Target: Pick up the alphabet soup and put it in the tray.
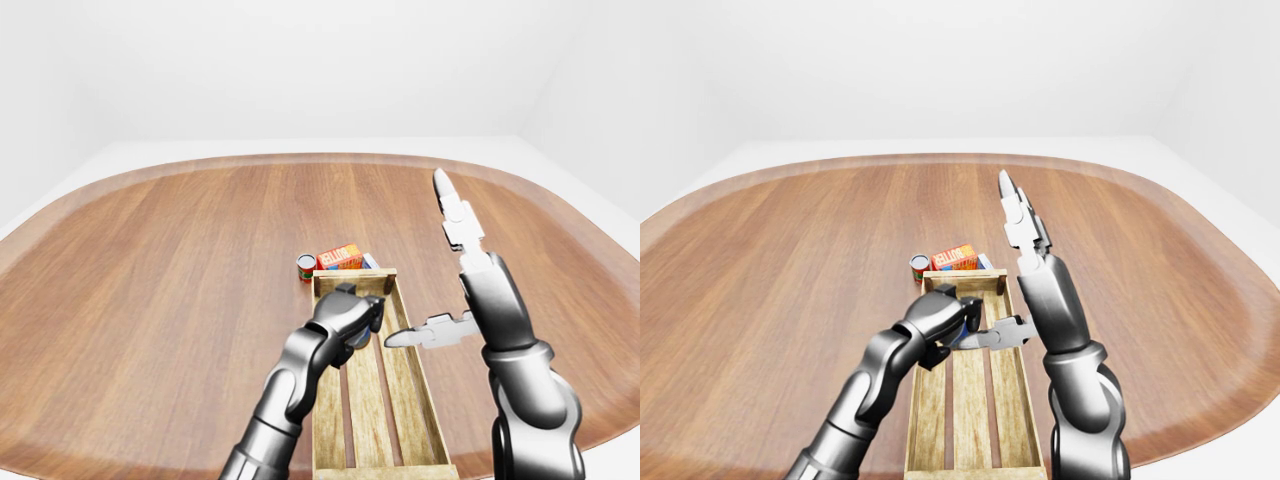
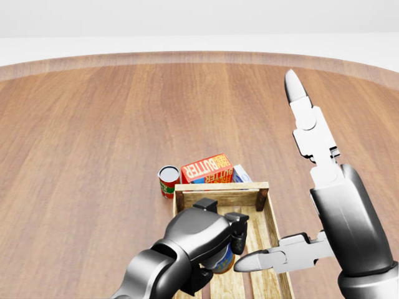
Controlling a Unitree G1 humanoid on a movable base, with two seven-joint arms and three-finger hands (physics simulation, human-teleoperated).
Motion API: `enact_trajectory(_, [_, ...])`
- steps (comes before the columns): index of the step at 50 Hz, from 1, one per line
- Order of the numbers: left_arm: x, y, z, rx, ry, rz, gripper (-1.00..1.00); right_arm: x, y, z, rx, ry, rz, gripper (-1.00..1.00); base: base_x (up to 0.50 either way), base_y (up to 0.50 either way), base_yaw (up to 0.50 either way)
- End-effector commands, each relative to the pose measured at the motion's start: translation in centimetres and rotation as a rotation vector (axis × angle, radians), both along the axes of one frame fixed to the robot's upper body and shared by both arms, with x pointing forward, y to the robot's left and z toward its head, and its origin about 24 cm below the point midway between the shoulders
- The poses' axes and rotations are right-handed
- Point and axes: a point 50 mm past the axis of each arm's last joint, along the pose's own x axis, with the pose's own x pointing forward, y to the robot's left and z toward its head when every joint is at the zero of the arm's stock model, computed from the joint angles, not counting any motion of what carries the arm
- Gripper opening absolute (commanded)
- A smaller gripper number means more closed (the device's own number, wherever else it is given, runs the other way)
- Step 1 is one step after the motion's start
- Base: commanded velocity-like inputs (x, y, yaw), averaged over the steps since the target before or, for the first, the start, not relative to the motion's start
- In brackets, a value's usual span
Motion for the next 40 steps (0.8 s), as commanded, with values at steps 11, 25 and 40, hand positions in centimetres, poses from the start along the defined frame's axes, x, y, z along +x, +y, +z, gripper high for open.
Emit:
enact_trajectory(11, [0.36,-0.22,-1.07,-0.011,0.018,0.014,-1.0,0.12,-0.11,-0.09,0.002,0.005,-0.003,1.0,0.0,0.0,0.0])
enact_trajectory(25, [0.34,-0.19,-1.19,-0.008,0.021,0.016,-1.0,0.1,-0.1,-0.06,0.002,0.003,-0.003,1.0,0.0,0.0,0.0])
enact_trajectory(40, [0.24,-0.22,-1.34,-0.007,0.022,0.016,-1.0,-0.02,-0.09,-0.04,0.0,0.002,-0.004,1.0,0.0,0.0,0.0])
